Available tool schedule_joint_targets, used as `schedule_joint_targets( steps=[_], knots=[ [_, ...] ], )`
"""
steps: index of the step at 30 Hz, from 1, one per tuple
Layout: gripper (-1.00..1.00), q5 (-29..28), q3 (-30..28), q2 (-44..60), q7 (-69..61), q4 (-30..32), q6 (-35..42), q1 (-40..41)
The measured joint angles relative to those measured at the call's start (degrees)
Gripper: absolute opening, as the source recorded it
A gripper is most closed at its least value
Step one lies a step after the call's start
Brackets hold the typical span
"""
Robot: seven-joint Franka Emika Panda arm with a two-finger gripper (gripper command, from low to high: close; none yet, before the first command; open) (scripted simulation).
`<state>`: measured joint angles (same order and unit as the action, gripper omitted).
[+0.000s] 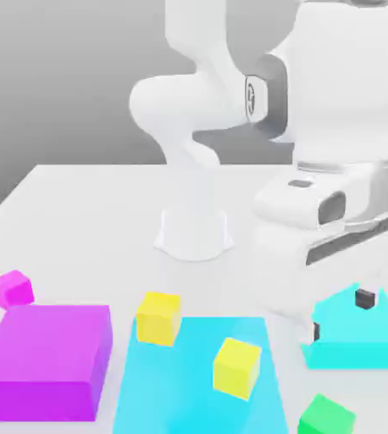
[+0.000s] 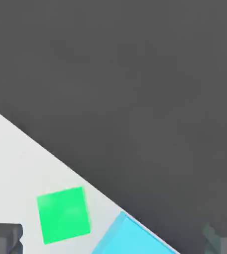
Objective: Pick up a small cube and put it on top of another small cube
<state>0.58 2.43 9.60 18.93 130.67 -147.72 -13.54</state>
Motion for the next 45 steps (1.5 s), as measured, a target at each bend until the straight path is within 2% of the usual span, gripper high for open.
schedule_joint_targets(
  steps=[5,9,10,16,21,26,37,43,45],
  knots=[
    [0.0,-2.7,0.8,10.4,-2.6,-0.4,-3.4,-1.5],
    [0.0,-3.8,0.2,18.7,-2.4,-1.8,-9.4,-2.2],
    [-1.0,-4.0,0.2,19.8,-2.3,-2.0,-10.2,-2.2],
    [-1.0,-4.1,0.1,20.3,-2.3,-2.1,-10.6,-2.2],
    [-1.0,-3.2,0.9,12.5,-2.8,-0.6,-4.4,-1.6],
    [-1.0,-3.8,-4.6,8.0,-1.0,1.1,-4.1,2.3],
    [-1.0,-7.2,-20.7,-3.3,-5.2,7.2,-3.9,17.8],
    [-1.0,-8.0,-30.4,-11.7,-9.6,16.8,-3.1,40.2],
    [-1.0,-7.5,-32.4,-14.1,-11.2,20.5,-2.9,43.3]
  ],
)
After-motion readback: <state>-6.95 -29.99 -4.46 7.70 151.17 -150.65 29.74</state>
